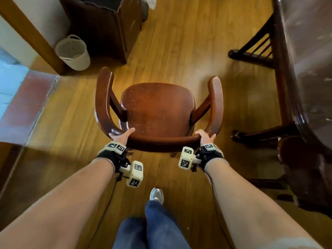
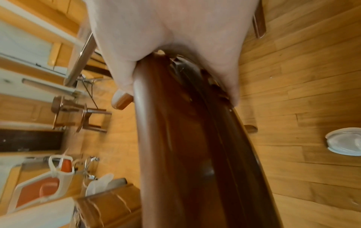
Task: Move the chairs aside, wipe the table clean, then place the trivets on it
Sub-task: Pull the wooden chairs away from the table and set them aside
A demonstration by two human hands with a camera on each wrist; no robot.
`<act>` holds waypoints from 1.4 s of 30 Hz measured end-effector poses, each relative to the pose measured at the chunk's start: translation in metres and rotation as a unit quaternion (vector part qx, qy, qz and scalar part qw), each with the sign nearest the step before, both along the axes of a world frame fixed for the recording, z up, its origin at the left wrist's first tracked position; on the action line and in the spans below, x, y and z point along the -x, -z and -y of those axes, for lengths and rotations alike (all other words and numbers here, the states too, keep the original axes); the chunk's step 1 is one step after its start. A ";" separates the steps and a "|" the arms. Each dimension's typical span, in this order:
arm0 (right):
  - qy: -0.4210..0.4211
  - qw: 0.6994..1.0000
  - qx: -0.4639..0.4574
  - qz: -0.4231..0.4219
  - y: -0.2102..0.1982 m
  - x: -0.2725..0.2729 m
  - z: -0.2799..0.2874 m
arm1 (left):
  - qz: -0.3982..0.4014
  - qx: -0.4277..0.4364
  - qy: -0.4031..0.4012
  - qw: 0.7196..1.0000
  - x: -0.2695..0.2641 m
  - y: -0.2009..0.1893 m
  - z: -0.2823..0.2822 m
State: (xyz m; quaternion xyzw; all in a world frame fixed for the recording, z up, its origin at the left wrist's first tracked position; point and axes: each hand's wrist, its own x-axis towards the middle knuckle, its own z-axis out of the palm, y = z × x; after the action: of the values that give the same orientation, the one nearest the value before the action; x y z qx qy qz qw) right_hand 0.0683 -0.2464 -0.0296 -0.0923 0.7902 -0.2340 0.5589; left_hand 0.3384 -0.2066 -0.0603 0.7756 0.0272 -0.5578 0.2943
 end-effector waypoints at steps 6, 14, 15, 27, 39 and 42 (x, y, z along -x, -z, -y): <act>0.047 0.999 -0.013 -0.016 0.018 0.034 0.028 | 0.012 0.034 0.091 0.995 0.024 0.003 0.060; 0.120 0.990 -0.057 0.043 -0.017 0.000 0.024 | 0.111 0.066 0.300 0.945 0.007 0.006 0.124; 0.139 0.987 -0.060 0.052 -0.016 -0.009 0.023 | 0.120 0.085 0.312 0.938 0.001 0.004 0.125; 0.272 0.960 -0.056 0.022 -0.003 -0.101 0.016 | 0.037 0.071 0.329 0.941 -0.056 0.003 0.148; 0.431 0.900 0.002 0.063 -0.013 -0.133 0.035 | 0.002 -0.010 0.284 0.959 -0.059 -0.001 0.202; 0.430 0.900 0.001 0.071 -0.017 -0.124 0.053 | 0.019 -0.019 0.326 0.945 -0.052 -0.010 0.222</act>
State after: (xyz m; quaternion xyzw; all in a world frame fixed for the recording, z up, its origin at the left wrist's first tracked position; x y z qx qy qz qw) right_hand 0.1921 -0.2990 -0.0131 0.2727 0.7110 -0.4579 0.4587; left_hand 0.3908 -0.4283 -0.0504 0.7584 -0.2219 -0.6074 0.0820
